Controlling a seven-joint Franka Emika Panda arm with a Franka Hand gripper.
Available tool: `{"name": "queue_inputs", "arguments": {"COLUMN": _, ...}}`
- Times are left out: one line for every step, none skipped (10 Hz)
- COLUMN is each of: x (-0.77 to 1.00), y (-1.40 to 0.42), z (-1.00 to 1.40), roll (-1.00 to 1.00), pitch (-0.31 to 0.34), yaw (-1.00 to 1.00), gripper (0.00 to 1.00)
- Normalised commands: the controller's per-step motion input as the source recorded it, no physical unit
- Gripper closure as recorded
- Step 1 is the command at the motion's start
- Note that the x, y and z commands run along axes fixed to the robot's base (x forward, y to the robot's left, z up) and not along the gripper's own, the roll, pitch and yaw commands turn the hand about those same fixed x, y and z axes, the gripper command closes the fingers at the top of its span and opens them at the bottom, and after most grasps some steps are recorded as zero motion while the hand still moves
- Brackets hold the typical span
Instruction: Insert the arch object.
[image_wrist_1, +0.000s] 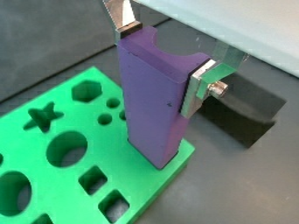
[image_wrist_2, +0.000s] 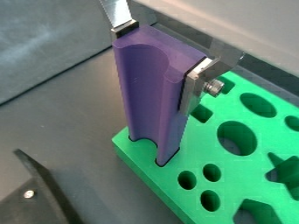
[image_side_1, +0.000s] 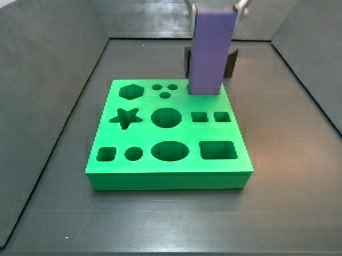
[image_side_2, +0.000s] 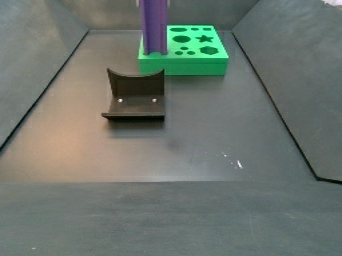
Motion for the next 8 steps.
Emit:
{"name": "queue_inputs", "arguments": {"x": 0.11, "y": -0.02, "z": -0.4, "roll": -0.12, "pitch": -0.017, "yaw": 0.0, "gripper": 1.0}}
{"name": "queue_inputs", "arguments": {"x": 0.05, "y": 0.0, "z": -0.45, "roll": -0.09, "pitch": -0.049, "yaw": 0.0, "gripper": 1.0}}
{"name": "queue_inputs", "arguments": {"x": 0.0, "y": 0.0, "z": -0.41, "roll": -0.06, "pitch": -0.054, "yaw": -0.01, "gripper": 1.0}}
{"name": "queue_inputs", "arguments": {"x": 0.0, "y": 0.0, "z": -0.37, "roll": -0.05, "pitch": -0.054, "yaw": -0.01, "gripper": 1.0}}
{"name": "queue_inputs", "arguments": {"x": 0.02, "y": 0.0, "z": -0.35, "roll": -0.04, "pitch": -0.026, "yaw": -0.01, "gripper": 1.0}}
{"name": "queue_inputs", "arguments": {"x": 0.0, "y": 0.0, "z": -0.28, "roll": -0.02, "pitch": -0.034, "yaw": -0.04, "gripper": 1.0}}
{"name": "queue_inputs", "arguments": {"x": 0.0, "y": 0.0, "z": 0.0, "roll": -0.02, "pitch": 0.0, "yaw": 0.0, "gripper": 1.0}}
{"name": "queue_inputs", "arguments": {"x": 0.0, "y": 0.0, "z": 0.0, "roll": -0.01, "pitch": 0.0, "yaw": 0.0, "gripper": 1.0}}
